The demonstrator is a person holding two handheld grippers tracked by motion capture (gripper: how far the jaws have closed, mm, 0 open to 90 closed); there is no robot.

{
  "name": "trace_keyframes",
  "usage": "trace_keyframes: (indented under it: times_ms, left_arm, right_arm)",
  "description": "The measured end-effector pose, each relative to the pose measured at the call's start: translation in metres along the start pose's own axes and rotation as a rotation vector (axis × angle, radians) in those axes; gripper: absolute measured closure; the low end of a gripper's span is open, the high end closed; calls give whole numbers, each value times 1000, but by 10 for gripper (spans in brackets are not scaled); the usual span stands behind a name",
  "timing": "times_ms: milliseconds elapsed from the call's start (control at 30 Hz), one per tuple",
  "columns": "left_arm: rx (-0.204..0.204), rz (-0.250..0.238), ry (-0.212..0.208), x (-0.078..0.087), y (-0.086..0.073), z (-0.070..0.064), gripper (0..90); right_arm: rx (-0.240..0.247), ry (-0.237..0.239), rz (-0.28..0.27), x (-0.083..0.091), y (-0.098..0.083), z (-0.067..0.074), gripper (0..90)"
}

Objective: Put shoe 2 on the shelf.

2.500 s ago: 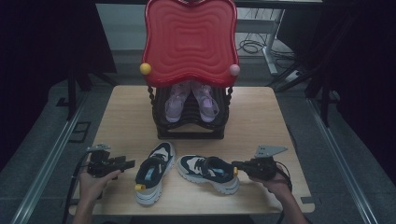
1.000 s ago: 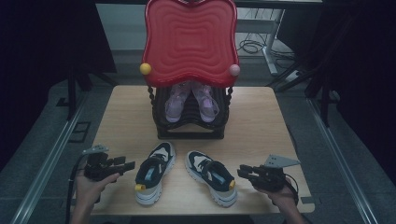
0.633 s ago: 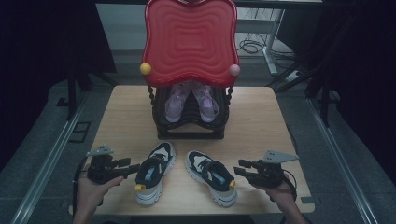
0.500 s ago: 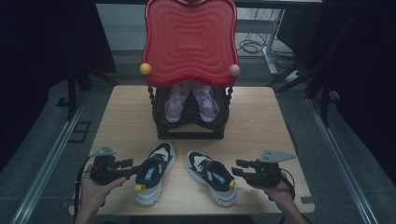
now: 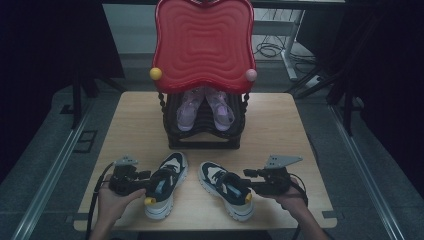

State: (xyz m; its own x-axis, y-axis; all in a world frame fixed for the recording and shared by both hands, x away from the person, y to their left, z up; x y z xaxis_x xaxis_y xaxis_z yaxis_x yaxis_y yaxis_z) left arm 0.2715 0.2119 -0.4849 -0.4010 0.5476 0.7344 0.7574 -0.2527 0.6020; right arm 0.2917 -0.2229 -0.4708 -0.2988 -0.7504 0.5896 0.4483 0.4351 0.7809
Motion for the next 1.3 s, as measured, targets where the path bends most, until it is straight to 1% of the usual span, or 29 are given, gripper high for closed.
trace_keyframes:
  times_ms: [133,233,333,433,567,800,867,1000,1167,1300]
  left_arm:
    - [-1,0,8,-4,1,0,508]
    - [-2,7,8,-6,2,0,521]
    - [-3,12,11,-8,3,1,535]
    - [-1,16,9,-9,3,2,547]
    - [1,24,7,-12,3,4,551]
    - [9,24,-9,-15,3,6,563]
    - [6,25,-13,-16,3,7,568]
    - [4,24,-14,-16,3,7,583]
    - [2,17,-2,-16,2,6,594]
    - [-5,3,21,-16,1,3,616]
  right_arm:
    - [-8,8,25,-8,3,-4,567]
    - [2,15,43,-12,7,-5,567]
    - [0,18,57,-17,9,-6,566]
    - [-7,17,80,-22,10,-7,566]
    - [-4,26,100,-28,11,-8,566]
    - [-5,40,162,-38,15,-11,566]
    - [-5,32,194,-42,16,-11,565]
    - [2,20,238,-48,19,-12,580]
    - [8,14,277,-53,23,-12,601]
    - [28,-5,297,-53,25,-10,654]
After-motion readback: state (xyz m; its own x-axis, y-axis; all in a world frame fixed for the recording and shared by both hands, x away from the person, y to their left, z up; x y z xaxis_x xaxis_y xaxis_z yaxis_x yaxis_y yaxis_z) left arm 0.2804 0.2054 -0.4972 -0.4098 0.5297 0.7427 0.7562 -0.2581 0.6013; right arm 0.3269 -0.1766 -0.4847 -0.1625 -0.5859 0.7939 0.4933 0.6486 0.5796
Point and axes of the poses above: each handheld gripper's, and its own axes: x roughly backward along the jaws, y roughly out of its top, z roughly to its left, the point moved 1 cm from there along -x, roughly forward along the jaws, and after that the axes turned 4 degrees about z, right-handed, at the moved point
